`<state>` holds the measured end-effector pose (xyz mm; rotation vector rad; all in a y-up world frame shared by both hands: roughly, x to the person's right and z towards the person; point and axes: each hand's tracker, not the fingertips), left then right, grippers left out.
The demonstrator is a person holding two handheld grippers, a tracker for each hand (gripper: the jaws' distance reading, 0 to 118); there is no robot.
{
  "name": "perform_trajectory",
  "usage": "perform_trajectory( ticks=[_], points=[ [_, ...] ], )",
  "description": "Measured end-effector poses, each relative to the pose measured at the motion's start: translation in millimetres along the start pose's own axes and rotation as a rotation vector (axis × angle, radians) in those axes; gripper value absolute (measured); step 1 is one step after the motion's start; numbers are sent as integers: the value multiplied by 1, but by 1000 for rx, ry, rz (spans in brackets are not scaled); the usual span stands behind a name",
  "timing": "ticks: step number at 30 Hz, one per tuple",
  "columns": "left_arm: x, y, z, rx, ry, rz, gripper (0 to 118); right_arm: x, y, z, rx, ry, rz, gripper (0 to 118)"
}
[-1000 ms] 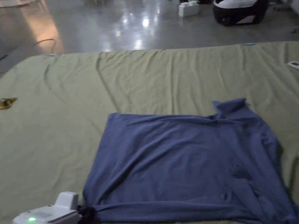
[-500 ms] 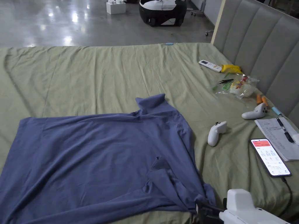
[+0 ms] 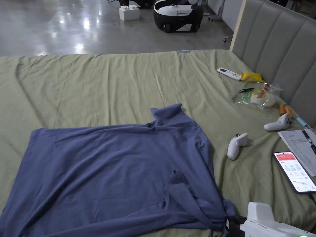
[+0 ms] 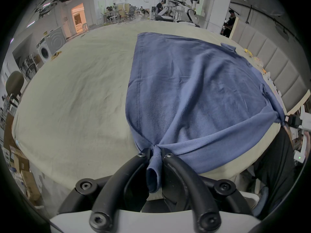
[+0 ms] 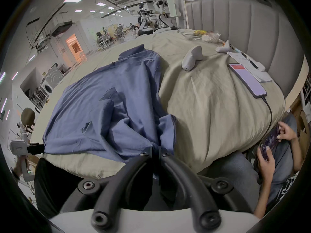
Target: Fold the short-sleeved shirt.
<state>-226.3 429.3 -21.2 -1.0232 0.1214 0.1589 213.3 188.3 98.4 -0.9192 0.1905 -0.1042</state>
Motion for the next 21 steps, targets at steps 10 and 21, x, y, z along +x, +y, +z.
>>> perform_trajectory(
  ticks=[10,21],
  points=[
    [-4,-5,18,44,4,22,10,0,9,23,117,98,-34,3],
    [-72,-2,175,366,-114,148,6,4,61,40,292,143,-76,3]
  ],
)
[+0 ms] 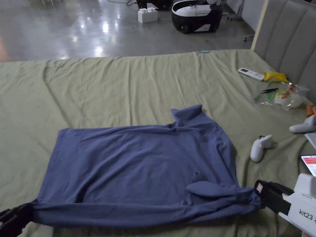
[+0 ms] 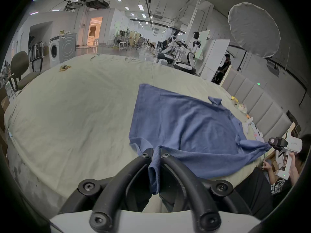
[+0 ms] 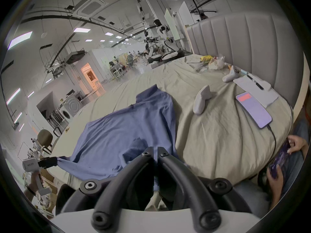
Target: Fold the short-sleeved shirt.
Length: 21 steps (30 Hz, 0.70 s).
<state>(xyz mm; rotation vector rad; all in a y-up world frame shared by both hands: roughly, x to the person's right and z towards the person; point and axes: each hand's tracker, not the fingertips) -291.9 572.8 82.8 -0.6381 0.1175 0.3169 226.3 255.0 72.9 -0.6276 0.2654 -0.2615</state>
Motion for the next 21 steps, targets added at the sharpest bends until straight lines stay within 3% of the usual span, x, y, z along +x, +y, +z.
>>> perform_trajectory(
  ticks=[3,8,13,19,20,21],
  points=[
    [3,16,-9,9,8,1,6,-3,19,-17,9,10,15,3],
    [-37,69,-8,62,-53,118,6,-17,62,-51,45,7,43,3],
    [-45,116,-98,-27,29,151,6,-30,108,-106,60,-19,66,3],
    [-59,143,-215,-142,113,188,8,-36,133,-197,-78,-75,128,3],
    [-54,143,-237,-172,137,187,17,-36,131,-211,-108,-102,140,4],
    [-49,139,-239,-149,145,175,35,-37,129,-224,-130,-152,161,6]
  ],
)
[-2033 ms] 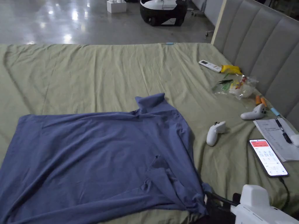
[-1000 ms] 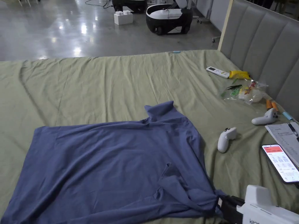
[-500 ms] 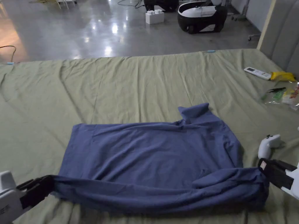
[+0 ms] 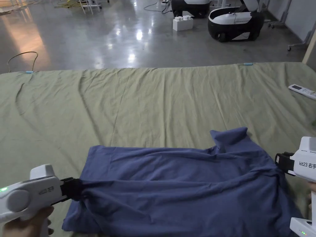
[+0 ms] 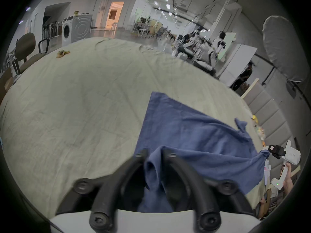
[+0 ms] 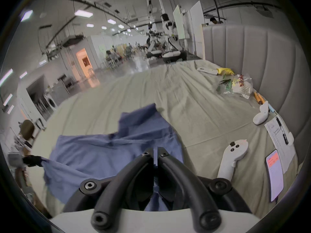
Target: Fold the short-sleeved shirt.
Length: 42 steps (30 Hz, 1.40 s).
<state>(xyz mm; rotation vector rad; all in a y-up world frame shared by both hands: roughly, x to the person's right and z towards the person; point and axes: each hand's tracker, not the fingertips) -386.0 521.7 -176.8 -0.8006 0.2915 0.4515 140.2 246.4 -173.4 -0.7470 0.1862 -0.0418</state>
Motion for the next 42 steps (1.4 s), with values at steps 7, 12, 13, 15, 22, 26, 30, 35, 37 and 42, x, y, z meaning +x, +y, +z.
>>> perform_trajectory(
  ticks=[7,12,13,15,22,26,30,35,37,42],
  points=[
    [19,-39,90,158,-7,-74,92,25,-8,15,106,-41,-37,74],
    [62,-138,263,428,-35,-238,92,14,-14,143,325,35,23,74],
    [79,-167,289,481,-21,-295,92,11,-18,164,357,41,37,74],
    [111,-236,336,589,0,-417,92,2,-31,204,438,64,51,75],
    [151,-328,433,725,59,-457,91,-24,-91,295,558,81,94,75],
    [117,-385,503,873,-58,-387,63,-45,-116,326,652,71,167,71],
    [103,-394,510,853,-106,-376,6,-66,-132,337,616,84,209,5],
    [100,-387,528,819,-150,-376,3,-83,-133,346,666,76,298,0],
    [110,-392,521,825,-124,-396,3,-84,-131,342,649,81,278,0],
    [103,-383,520,802,-144,-384,3,-77,-129,339,627,120,206,0]
  ],
)
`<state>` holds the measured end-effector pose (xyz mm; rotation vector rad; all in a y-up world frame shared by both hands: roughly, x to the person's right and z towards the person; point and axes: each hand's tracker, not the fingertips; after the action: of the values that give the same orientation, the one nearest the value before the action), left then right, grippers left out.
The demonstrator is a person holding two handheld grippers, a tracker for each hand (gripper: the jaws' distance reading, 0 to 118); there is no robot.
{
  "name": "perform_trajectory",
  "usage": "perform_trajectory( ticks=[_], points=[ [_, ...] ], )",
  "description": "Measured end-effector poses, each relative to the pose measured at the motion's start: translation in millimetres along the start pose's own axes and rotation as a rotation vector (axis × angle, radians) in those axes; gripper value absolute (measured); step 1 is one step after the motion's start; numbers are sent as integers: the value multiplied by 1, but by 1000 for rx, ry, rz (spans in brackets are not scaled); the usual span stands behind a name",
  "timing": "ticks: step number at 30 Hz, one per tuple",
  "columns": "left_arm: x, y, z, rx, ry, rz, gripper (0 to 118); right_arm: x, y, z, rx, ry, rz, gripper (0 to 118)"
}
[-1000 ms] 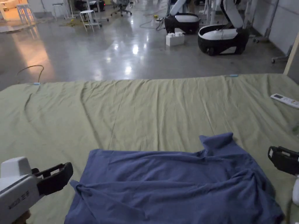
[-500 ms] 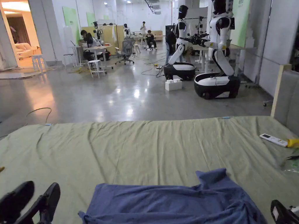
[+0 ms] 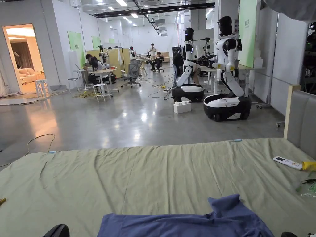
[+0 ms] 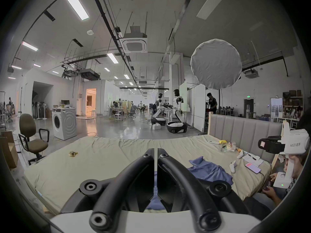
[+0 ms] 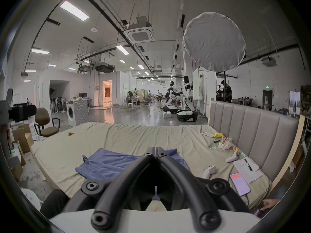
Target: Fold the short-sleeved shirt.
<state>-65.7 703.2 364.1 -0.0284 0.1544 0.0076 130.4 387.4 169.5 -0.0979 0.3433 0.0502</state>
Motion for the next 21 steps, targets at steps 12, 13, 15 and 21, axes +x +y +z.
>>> perform_trajectory(
  ticks=[12,13,15,21],
  points=[
    [-144,-26,-223,-377,76,251,3,17,-24,-17,-130,34,-73,0],
    [-152,-39,-250,-416,94,263,6,19,-29,-20,-157,34,-90,0],
    [-165,-73,-303,-494,102,263,32,22,-35,-27,-158,29,-89,0],
    [-199,-167,-448,-702,95,296,76,30,-54,-44,-234,14,-109,0]
  ],
)
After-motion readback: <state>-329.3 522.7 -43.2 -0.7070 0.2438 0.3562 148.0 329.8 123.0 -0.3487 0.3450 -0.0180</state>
